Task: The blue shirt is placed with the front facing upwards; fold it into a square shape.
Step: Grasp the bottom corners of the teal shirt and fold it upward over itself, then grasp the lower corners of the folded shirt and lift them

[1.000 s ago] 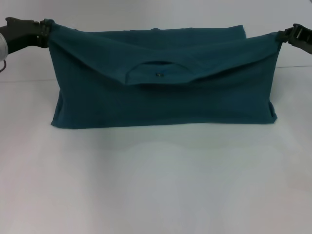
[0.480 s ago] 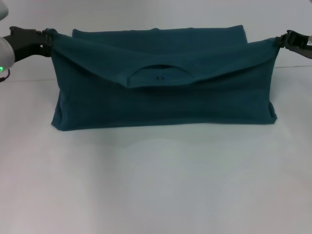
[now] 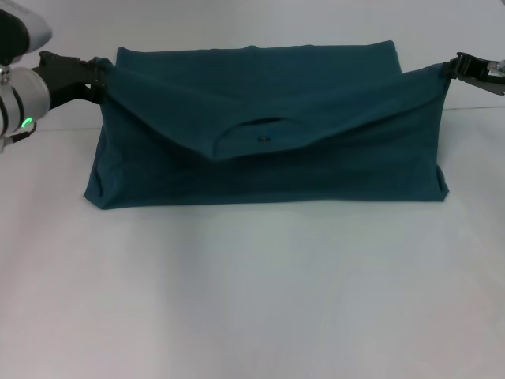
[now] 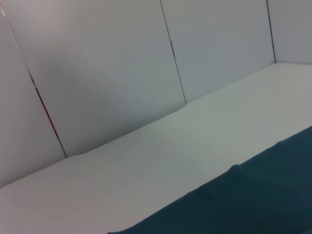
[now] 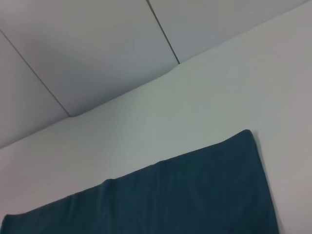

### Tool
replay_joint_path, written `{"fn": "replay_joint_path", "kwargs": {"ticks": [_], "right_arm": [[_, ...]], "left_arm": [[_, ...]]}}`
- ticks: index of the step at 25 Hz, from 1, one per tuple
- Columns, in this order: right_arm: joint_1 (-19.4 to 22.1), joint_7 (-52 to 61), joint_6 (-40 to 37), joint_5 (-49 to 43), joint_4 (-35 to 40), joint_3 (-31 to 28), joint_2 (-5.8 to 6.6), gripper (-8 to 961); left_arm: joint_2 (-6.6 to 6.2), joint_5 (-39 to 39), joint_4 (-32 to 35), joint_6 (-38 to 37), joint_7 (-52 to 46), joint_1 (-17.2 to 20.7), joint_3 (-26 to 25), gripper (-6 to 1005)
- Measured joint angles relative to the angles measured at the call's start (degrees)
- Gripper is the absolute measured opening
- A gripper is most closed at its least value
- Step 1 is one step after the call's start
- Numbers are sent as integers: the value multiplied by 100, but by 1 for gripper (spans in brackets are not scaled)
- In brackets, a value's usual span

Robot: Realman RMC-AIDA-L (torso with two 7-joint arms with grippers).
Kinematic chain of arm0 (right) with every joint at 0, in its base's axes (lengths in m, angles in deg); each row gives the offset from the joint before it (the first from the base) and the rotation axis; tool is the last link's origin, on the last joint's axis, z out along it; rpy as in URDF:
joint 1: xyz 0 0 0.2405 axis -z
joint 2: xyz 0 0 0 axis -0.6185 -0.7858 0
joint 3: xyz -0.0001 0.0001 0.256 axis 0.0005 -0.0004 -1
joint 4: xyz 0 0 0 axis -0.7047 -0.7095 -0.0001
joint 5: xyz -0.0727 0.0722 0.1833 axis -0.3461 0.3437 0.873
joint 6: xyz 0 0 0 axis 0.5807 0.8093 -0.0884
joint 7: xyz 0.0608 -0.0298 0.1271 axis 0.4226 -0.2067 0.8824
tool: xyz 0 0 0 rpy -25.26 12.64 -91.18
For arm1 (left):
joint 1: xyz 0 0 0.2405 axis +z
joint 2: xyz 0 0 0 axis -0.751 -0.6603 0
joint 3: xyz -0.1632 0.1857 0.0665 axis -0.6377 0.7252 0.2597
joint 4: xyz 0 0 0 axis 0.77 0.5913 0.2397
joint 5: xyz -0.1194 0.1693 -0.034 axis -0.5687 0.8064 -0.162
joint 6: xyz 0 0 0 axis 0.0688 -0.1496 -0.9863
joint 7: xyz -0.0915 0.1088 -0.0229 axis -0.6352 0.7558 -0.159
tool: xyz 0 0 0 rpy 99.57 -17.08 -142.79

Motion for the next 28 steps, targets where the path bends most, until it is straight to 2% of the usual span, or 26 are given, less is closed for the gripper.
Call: {"fn": "replay_joint_path", "kwargs": {"ticks": [5, 6, 8, 11, 14, 16, 22, 25, 28], "right_arm": [[-45, -64, 237, 0, -53, 90, -61, 19], [-47, -68, 370, 0, -55, 115, -116, 19], [-47, -68, 370, 0, -55, 115, -116, 19], [-38, -74, 441, 1, -56, 116, -133, 19], [1, -76, 479, 0, -55, 116, -133, 96], [74, -77, 465, 1, -20, 101, -96, 147], [344, -67, 69, 37, 337, 61, -98, 418], [580, -39, -271, 47, 640, 52, -164, 543], [838, -42, -548, 90, 853, 12, -227, 671]], "left_arm": [[121, 0, -54, 220, 393, -46, -10, 4], [246, -33, -36, 536, 649, -59, -20, 7], [246, -33, -36, 536, 649, -59, -20, 11], [343, -64, -15, 774, 835, -65, -31, 17], [364, -135, -8, 818, 882, -64, -39, 24], [341, -268, 13, 837, 859, -32, -47, 100], [349, -407, 318, 757, 386, 198, -7, 353], [388, -380, 489, 584, -129, 462, 209, 467], [425, -371, 690, 409, -842, 813, 758, 531]]}}
